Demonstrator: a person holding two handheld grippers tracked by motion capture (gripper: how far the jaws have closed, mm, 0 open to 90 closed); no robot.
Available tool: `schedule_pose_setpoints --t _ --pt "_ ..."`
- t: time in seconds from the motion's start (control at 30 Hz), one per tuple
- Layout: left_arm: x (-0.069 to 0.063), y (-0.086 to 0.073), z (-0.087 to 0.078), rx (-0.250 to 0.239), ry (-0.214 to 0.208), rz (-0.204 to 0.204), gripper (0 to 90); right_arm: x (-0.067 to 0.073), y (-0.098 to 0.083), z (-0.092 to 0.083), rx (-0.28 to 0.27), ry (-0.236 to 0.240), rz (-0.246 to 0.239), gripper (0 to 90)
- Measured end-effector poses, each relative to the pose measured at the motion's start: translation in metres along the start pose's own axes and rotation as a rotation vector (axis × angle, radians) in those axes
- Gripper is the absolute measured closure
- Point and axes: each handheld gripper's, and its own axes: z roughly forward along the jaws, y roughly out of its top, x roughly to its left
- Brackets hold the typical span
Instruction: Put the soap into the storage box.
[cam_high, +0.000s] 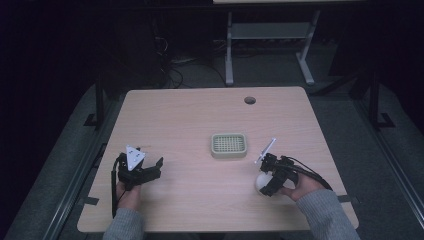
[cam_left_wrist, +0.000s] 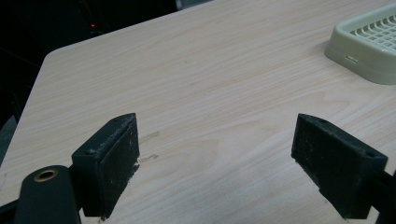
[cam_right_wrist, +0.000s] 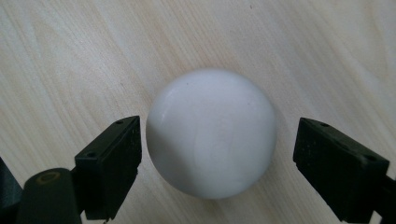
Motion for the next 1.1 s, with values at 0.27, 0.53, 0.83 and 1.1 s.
schedule_pose_setpoints --t 0.27,0.53,0.83,1.1 --pt "0.000 0.000 0.000 -0.003 0.002 -0.002 14.8 0.001 0.003 0.006 0.027 0.001 -0.011 14.8" --pt "0.000 0.000 0.000 -0.002 0.004 -0.002 14.8 0.002 0.005 0.013 0.056 0.006 -0.011 15.0" --pt "0.000 0.001 0.000 0.001 0.005 0.003 14.8 0.002 0.007 0.021 0.082 -0.005 -0.029 15.6" --pt "0.000 0.000 0.000 -0.001 0.006 -0.002 14.8 0.004 0.008 0.022 0.090 -0.006 -0.038 21.2"
